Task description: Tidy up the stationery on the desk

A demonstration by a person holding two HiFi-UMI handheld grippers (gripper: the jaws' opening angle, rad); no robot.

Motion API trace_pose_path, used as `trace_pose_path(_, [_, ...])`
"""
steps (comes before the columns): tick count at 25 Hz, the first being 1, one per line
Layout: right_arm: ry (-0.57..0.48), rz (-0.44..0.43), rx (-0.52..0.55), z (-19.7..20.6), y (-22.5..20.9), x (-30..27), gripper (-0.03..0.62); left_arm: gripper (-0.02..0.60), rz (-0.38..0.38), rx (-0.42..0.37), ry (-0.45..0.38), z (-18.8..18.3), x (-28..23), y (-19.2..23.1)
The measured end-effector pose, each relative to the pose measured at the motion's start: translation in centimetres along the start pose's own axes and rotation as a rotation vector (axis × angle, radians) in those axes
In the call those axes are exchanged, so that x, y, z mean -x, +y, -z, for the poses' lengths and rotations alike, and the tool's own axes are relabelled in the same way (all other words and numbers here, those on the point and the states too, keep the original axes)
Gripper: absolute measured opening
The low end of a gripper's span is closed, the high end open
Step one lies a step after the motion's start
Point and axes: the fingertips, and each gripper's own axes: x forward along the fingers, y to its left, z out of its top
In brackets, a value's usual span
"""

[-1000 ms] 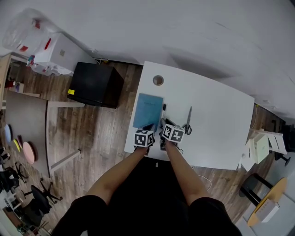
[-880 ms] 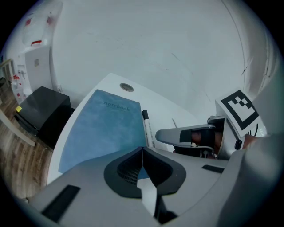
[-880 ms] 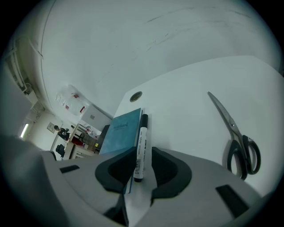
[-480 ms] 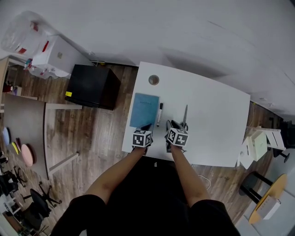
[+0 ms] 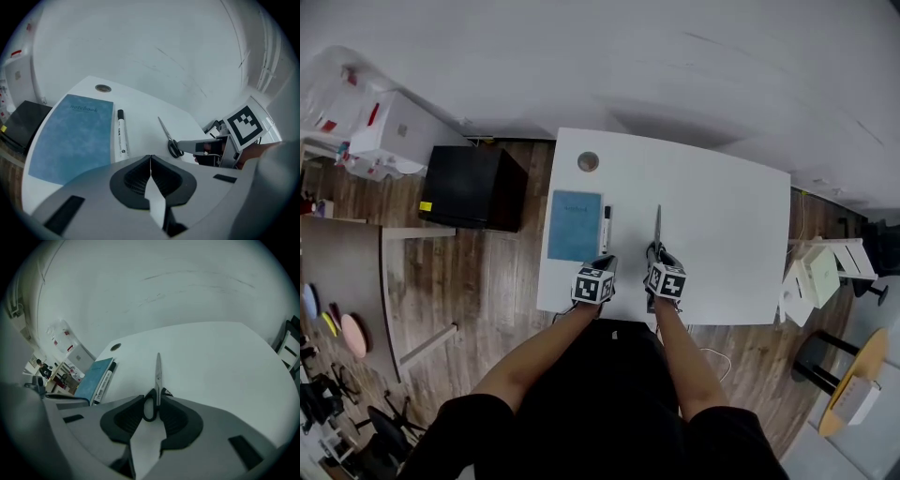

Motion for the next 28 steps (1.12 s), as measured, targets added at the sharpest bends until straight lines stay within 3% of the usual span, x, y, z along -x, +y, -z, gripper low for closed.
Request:
trace_pose_path(6, [0.034, 0.03, 0.069, 0.5, -0.9, -0.8, 0.11, 0.014, 0.0, -0.024, 0.021, 0.7, -0.5, -0.7])
trace_pose_path(17, [0.038, 0.043, 0.084, 0.5, -0.8, -1.8, 0.095, 0.014, -0.018, -0.001, 0.003, 0.4, -0.1, 0.2])
trace_pose_path(23, [0.057, -0.016, 0.117, 0.9, 3.2, -2.6, 0.095, 0.014, -0.018, 0.022, -0.011, 0.5, 0.7, 1.1])
trace_pose_path(28, [0.064, -0.056, 0.055, 1.5, 6.9, -3.5, 0.094, 0.014, -0.025, 0.041, -0.022, 0.6, 1.5, 2.1])
